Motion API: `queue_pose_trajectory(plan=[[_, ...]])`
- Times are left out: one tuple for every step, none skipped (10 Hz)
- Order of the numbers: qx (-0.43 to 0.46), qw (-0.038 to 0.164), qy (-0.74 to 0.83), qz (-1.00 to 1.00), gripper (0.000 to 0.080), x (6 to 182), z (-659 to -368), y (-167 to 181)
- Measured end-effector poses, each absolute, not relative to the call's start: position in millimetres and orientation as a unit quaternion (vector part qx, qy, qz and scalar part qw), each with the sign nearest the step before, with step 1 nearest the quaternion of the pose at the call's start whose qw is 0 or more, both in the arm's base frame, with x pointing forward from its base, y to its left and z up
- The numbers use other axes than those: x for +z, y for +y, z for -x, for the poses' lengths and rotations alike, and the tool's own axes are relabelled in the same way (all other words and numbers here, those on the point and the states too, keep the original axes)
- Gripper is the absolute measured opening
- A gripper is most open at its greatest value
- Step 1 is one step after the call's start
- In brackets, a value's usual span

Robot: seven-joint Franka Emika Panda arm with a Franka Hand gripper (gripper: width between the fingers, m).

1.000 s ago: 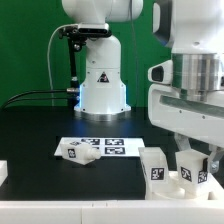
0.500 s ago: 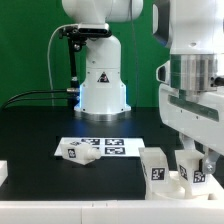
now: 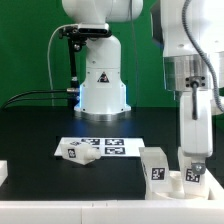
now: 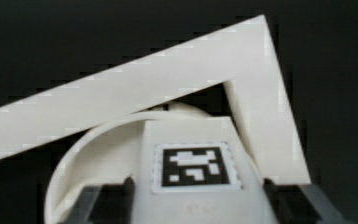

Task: Assemble stool

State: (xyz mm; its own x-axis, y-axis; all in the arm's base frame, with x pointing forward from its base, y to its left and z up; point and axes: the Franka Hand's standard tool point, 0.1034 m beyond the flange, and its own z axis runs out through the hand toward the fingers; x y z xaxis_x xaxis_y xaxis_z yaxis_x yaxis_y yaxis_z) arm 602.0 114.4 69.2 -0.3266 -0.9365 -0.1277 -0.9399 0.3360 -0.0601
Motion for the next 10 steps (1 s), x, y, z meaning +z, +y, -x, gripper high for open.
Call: queue_pose_trajectory(plan=[[0.011, 0.07, 0.805, 0.589, 0.0568, 69.1, -601.8, 114.7], [0.011, 0.07, 0.793, 0.605, 0.0568, 69.4, -601.6, 115.0], [0.012, 0.07, 0.774, 0.629, 0.0633, 72.8, -601.3, 116.5], [0.012, 0.075, 0.737, 0.672, 0.0644, 83.8, -602.2, 117.7], [0.014, 0.077, 0.689, 0.72, 0.0644, 94.3, -601.5, 119.6], [0.019, 0.077, 0.65, 0.756, 0.0649, 102.0, -599.2, 122.7], [0.017, 0.074, 0.612, 0.787, 0.0649, 102.2, -598.5, 123.3], [0.015, 0.074, 0.591, 0.803, 0.0649, 101.0, -598.2, 122.5], [0.014, 0.074, 0.575, 0.814, 0.0649, 101.0, -598.3, 122.4], [0.011, 0.074, 0.536, 0.841, 0.0649, 100.9, -598.0, 122.3]])
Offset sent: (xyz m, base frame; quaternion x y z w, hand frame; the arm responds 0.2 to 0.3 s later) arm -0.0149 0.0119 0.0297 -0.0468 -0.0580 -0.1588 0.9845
